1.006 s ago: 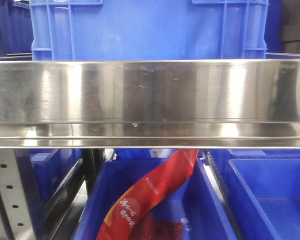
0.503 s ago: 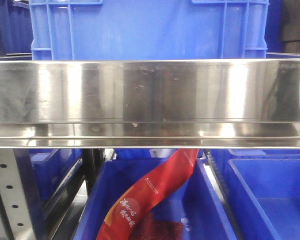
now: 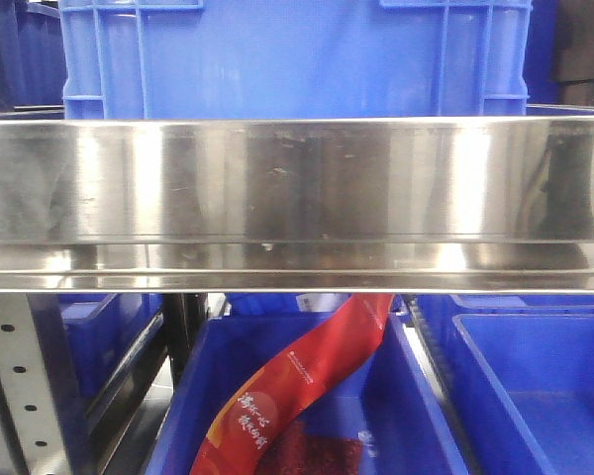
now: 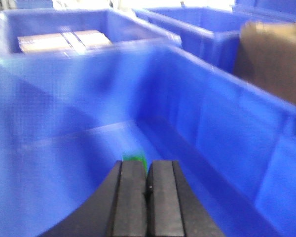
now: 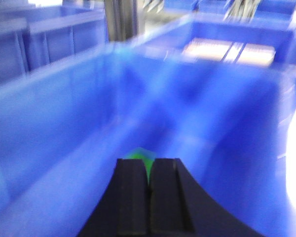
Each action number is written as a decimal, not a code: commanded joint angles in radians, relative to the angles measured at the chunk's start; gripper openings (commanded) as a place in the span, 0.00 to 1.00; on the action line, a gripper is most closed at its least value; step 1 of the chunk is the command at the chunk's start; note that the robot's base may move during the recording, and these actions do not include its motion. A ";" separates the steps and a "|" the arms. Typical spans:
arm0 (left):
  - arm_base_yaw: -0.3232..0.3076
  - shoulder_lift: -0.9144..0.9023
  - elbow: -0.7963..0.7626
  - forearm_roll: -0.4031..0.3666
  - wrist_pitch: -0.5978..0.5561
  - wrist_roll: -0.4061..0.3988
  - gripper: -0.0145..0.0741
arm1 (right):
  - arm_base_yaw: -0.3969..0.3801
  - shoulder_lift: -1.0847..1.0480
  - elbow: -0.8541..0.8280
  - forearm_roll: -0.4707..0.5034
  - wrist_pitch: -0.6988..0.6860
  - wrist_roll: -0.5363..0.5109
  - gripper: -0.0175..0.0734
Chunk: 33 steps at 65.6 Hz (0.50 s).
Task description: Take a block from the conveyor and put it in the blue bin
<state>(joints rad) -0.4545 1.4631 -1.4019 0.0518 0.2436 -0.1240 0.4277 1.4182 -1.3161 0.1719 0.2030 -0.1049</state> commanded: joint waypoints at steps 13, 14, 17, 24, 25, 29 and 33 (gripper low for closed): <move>0.103 -0.221 0.158 -0.029 -0.058 0.001 0.04 | -0.132 -0.156 0.063 -0.001 0.005 -0.003 0.02; 0.106 -0.233 0.184 -0.029 -0.065 0.001 0.04 | -0.141 -0.169 0.079 -0.001 -0.001 -0.003 0.02; 0.117 -0.272 0.239 -0.029 -0.089 0.001 0.04 | -0.160 -0.199 0.113 -0.001 -0.010 -0.003 0.02; 0.149 -0.385 0.395 -0.033 -0.150 0.001 0.04 | -0.191 -0.285 0.230 -0.001 -0.049 -0.003 0.02; 0.154 -0.400 0.414 -0.035 -0.154 0.001 0.04 | -0.199 -0.297 0.247 -0.001 -0.056 -0.003 0.02; 0.178 -0.466 0.496 -0.044 -0.159 0.001 0.04 | -0.213 -0.353 0.330 -0.001 -0.103 -0.003 0.02; 0.208 -0.536 0.573 -0.045 -0.156 0.001 0.04 | -0.228 -0.411 0.422 -0.001 -0.155 -0.003 0.02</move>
<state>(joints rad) -0.2758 1.0112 -0.9127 0.0162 0.1161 -0.1240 0.2207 1.0787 -0.9835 0.1719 0.1285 -0.1049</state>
